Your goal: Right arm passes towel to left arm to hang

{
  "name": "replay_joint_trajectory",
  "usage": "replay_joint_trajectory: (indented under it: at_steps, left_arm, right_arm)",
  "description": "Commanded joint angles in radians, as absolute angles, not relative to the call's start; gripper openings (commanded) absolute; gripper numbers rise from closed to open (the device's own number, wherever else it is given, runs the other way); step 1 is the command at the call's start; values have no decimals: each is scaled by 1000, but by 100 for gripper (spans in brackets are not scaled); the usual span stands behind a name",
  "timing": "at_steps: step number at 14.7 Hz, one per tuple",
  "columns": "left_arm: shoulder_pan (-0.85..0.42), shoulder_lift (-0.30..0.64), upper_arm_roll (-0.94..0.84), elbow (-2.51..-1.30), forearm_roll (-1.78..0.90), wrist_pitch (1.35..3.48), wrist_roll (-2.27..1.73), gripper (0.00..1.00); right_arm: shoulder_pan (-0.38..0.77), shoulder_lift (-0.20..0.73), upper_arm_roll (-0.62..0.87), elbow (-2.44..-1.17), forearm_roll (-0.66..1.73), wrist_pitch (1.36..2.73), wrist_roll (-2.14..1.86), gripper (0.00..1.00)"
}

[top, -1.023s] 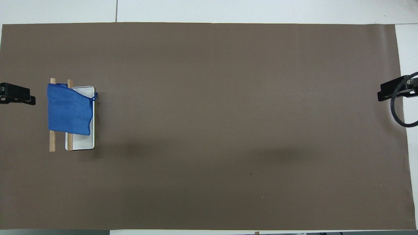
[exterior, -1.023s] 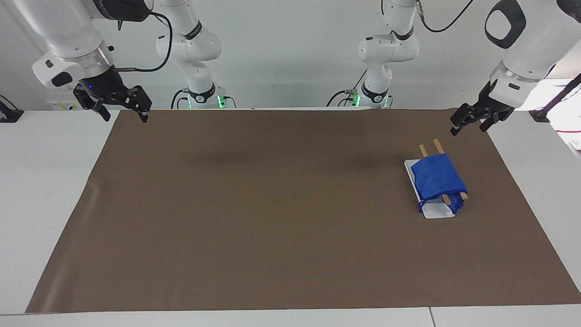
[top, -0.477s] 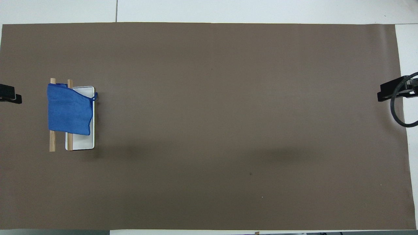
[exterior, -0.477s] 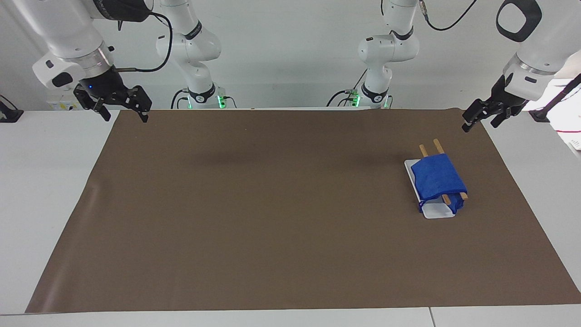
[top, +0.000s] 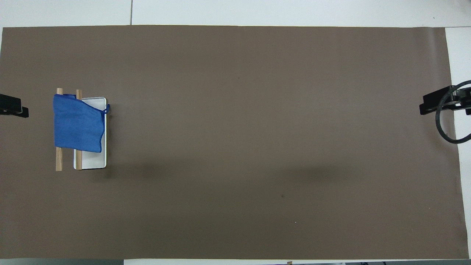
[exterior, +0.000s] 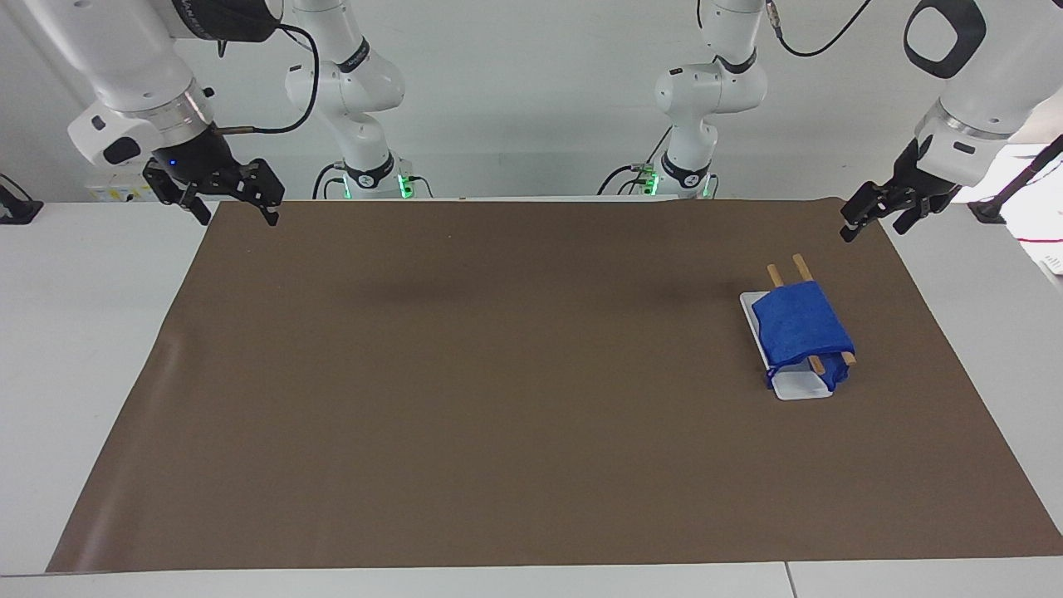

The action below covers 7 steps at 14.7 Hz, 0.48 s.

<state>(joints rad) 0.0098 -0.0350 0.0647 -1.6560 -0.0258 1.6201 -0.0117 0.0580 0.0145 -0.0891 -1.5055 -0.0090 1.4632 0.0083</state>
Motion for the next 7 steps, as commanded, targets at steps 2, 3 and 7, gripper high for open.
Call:
replay_joint_trajectory:
  at_steps: [2, 3, 7]
  left_arm:
    - [3, -31, 69, -1663, -11, 1632, 0, 100]
    - [3, -31, 69, -1663, -11, 1634, 0, 100]
    - [3, -40, 69, -1687, -9, 1655, 2, 100]
  right_arm:
    - [52, 9, -83, -1514, -54, 1474, -21, 100]
    - [52, 9, -83, -1514, -54, 1476, -20, 100]
    - [52, 9, -81, -1513, -51, 1476, -20, 100]
